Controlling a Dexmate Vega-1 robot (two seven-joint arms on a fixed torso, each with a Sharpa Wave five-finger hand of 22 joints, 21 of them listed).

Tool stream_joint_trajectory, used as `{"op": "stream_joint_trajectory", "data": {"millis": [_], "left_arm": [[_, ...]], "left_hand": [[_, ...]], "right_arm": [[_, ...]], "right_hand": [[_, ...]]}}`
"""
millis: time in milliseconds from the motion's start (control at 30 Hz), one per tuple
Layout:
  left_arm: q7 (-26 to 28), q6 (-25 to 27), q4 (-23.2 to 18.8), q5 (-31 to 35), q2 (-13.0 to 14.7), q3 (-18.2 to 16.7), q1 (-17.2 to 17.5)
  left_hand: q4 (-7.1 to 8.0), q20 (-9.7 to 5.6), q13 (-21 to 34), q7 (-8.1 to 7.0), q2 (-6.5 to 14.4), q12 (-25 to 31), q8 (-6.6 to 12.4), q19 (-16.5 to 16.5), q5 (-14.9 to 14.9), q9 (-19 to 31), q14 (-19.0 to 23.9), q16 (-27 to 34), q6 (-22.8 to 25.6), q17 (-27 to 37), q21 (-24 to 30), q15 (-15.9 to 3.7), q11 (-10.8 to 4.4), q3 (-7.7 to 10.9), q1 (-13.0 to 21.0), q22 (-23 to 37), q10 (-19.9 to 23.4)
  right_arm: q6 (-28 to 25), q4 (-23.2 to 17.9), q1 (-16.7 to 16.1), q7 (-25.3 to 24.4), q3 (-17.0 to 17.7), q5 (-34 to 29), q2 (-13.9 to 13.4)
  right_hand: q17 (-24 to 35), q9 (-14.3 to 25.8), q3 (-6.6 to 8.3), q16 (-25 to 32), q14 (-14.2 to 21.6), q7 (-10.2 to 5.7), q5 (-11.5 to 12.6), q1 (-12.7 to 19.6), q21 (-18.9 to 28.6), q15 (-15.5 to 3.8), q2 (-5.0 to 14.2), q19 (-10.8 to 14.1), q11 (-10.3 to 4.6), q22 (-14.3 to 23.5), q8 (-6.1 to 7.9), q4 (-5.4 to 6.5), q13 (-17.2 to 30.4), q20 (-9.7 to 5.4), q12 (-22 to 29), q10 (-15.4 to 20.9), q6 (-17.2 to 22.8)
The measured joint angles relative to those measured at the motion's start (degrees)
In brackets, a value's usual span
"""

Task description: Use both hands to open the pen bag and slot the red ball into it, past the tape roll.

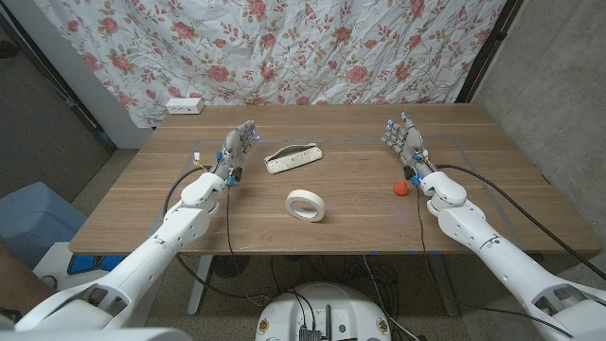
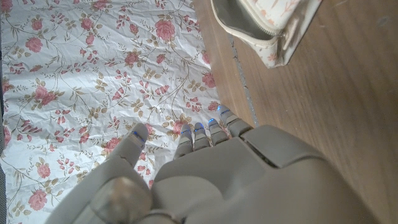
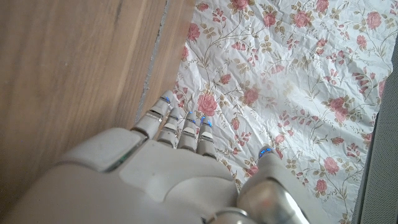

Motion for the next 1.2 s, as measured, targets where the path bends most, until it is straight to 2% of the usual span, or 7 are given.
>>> {"op": "stream_joint_trajectory", "data": {"millis": [233, 267, 333, 567, 600, 833, 1200], "left_arm": [[0.3, 0.7, 0.0, 0.2, 0.0, 0.0, 0.0], [0.5, 0.9, -1.4, 0.3, 1.3, -0.2, 0.8], [0.7, 1.1, -1.8, 0.4, 1.5, -0.3, 1.0], [1.9, 2.4, -2.6, 0.7, 2.0, -0.4, 1.4], [2.1, 2.6, -4.3, 0.7, 2.8, -0.6, 2.1], [2.8, 3.1, -5.6, 1.0, 3.4, -0.8, 2.6], [4.1, 3.4, -8.2, 1.3, 4.2, -1.3, 3.8]], "left_hand": [[-0.64, 0.0, 0.0, 0.13, 0.2, 0.0, 0.0, 0.0, 0.0, 0.0, 0.2, 0.0, 0.7, 0.0, 0.0, -0.21, -0.11, 0.25, 0.2, 0.0, 0.8], [-0.71, 0.0, 0.0, 0.25, 0.3, 0.0, 0.0, 0.0, 0.0, 0.0, 0.2, 0.0, 0.9, 0.0, 0.0, -0.21, -0.21, 0.19, 0.3, 0.0, 0.9], [-0.94, 0.0, 0.0, 0.31, 0.3, 0.0, 0.0, 0.0, 0.0, 0.0, 0.2, 0.0, 0.9, 0.0, 0.0, -0.21, -0.21, 0.43, 0.3, 0.0, 0.9], [-1.66, 0.3, 0.0, 0.3, 0.4, 0.0, 0.0, 0.3, 0.0, 0.0, 0.2, 0.0, 1.5, 0.0, 0.0, -0.21, -0.44, 0.2, 0.8, 0.0, 1.1], [-1.78, 0.3, 0.0, 0.3, 0.4, 0.0, 0.0, 0.3, 0.0, 0.0, 0.2, 0.0, 1.5, 0.0, 0.0, -0.21, -0.44, 0.31, 0.8, 0.0, 1.1], [-2.52, 0.3, 0.0, 0.3, 0.5, 0.0, 0.0, 0.3, 0.0, 0.0, 0.2, 0.0, 1.5, 0.0, 0.0, -0.21, -0.42, 0.26, 1.0, 0.0, 1.1], [-3.54, 0.3, 0.0, -0.32, 0.6, 0.0, 0.0, 0.3, 0.0, 0.0, 0.8, 0.0, 2.2, 0.0, 0.0, -0.82, -0.93, 0.17, 1.1, 0.0, 1.6]], "right_arm": [[0.0, -1.7, -1.4, 0.0, -0.2, 0.0, -0.1], [0.9, -2.1, -1.7, -2.4, -0.2, -1.7, -0.2], [0.9, -2.6, -1.9, -2.8, -0.2, -2.0, -0.5], [0.4, -6.9, -4.1, -3.7, -0.1, -2.9, -3.1], [0.4, -7.4, -4.4, -3.7, 0.0, -2.9, -3.5], [-1.4, -10.6, -6.0, -6.4, 0.3, -7.0, -5.9], [-2.0, -14.6, -8.1, -7.6, 1.1, -10.6, -9.6]], "right_hand": [[-0.2, 0.0, 0.39, 0.0, 0.2, 0.07, 0.0, 0.0, 0.0, -0.23, -0.01, 0.0, 0.0, 0.0, 0.23, -0.4, 0.0, 0.0, 0.0, 0.0, 0.1], [-0.2, 0.0, 0.39, 0.0, 0.3, 0.07, 0.0, 0.0, 0.0, -0.3, -0.02, 0.0, 0.0, 0.0, 0.23, -0.4, 0.0, 0.0, 0.0, 0.0, 0.1], [-0.2, 0.0, 0.39, 0.0, 0.3, 0.07, 0.0, 0.9, 0.0, -0.3, -0.88, 0.0, 0.0, 0.0, 0.23, -0.4, 0.0, 0.0, 0.0, 0.0, 0.1], [-0.7, 0.0, 0.87, 0.0, 0.3, -0.33, 0.4, 1.5, 0.0, -0.3, -0.29, 0.0, 0.0, 0.0, 0.23, -0.87, 0.0, 0.0, 0.2, 0.0, 0.5], [-0.7, 0.0, 1.03, 0.0, 0.3, -0.33, 0.4, 1.5, 0.0, -0.3, -0.29, 0.0, 0.0, 0.0, 0.23, -1.04, 0.0, 0.0, 0.2, 0.0, 0.5], [-1.1, 0.0, 1.31, 0.0, 0.7, -0.65, 0.4, 1.7, 0.0, -0.71, -0.08, 0.0, 0.0, 0.0, 0.23, -1.71, 0.0, -0.02, 0.2, 0.0, 0.8], [-1.8, -0.2, 1.48, -0.7, -0.5, -0.96, 0.4, 2.4, -0.2, -1.95, -0.45, -2.0, -1.15, 0.0, 0.23, -2.78, -0.2, -1.96, 0.2, -0.7, 1.1]]}}
